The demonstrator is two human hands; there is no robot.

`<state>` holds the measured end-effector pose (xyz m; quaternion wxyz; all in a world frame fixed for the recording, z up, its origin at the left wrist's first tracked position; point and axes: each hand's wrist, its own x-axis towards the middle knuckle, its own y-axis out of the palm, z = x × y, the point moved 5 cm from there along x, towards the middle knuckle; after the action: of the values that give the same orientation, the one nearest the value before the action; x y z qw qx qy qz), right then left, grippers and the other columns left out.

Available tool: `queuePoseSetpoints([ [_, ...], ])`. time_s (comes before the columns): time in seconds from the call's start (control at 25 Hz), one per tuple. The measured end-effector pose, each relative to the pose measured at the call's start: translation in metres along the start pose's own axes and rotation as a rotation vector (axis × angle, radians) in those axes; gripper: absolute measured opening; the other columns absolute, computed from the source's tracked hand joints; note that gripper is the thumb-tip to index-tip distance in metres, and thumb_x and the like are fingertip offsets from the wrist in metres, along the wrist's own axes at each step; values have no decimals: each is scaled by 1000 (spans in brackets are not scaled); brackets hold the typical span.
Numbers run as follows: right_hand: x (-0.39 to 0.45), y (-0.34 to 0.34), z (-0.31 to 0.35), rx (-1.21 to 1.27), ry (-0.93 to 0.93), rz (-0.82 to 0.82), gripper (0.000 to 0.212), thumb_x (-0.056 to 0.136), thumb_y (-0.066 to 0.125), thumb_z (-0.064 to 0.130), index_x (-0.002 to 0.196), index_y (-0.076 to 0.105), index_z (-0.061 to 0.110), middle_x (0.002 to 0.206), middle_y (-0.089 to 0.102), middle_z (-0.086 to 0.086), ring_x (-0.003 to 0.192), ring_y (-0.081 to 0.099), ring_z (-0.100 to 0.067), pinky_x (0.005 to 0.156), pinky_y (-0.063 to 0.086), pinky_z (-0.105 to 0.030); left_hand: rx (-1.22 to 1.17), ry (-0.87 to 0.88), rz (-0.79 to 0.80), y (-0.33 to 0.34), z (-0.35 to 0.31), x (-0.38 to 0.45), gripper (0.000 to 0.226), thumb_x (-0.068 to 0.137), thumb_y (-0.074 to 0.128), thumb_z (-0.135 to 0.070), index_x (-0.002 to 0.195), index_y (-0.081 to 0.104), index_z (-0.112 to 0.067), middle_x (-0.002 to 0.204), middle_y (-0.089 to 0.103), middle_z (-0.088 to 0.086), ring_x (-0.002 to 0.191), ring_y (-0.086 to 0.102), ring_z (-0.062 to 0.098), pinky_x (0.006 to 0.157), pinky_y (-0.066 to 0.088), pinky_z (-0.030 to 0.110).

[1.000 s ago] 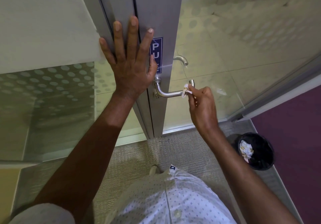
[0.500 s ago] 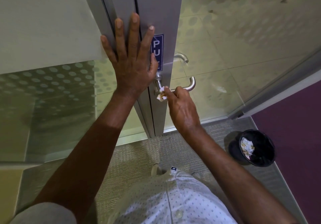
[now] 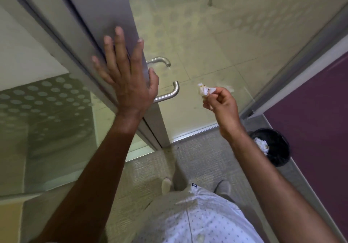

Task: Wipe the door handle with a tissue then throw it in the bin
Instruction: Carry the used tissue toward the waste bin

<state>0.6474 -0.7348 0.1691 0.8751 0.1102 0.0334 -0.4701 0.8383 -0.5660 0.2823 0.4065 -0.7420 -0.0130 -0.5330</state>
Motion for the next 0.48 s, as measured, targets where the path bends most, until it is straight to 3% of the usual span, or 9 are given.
queuePoseSetpoints([
  [0.16, 10, -86, -10, 166, 175, -59, 11, 97, 69, 4, 99, 71, 14, 78, 70, 4, 75, 68, -13, 80, 61, -24, -328, 121, 295, 43, -103, -34, 56, 94, 60, -24, 149, 49, -17, 168, 35, 8, 156, 31, 28, 130, 13, 55],
  [0.32, 18, -187, -24, 218, 285, -196, 11, 99, 64, 0, 103, 69, 8, 87, 71, -4, 74, 71, -11, 75, 61, -19, -470, 162, 558, 94, -215, -82, 53, 94, 57, -23, 147, 52, -14, 166, 39, 7, 153, 37, 28, 129, 21, 55],
  [0.48, 24, -298, -49, 198, 366, -346, 18, 100, 60, -4, 94, 70, 10, 90, 68, -8, 76, 65, -13, 70, 61, -16, -530, 178, 799, 140, -318, -128, 58, 88, 60, -18, 145, 57, -7, 162, 46, 12, 146, 48, 35, 122, 36, 53],
])
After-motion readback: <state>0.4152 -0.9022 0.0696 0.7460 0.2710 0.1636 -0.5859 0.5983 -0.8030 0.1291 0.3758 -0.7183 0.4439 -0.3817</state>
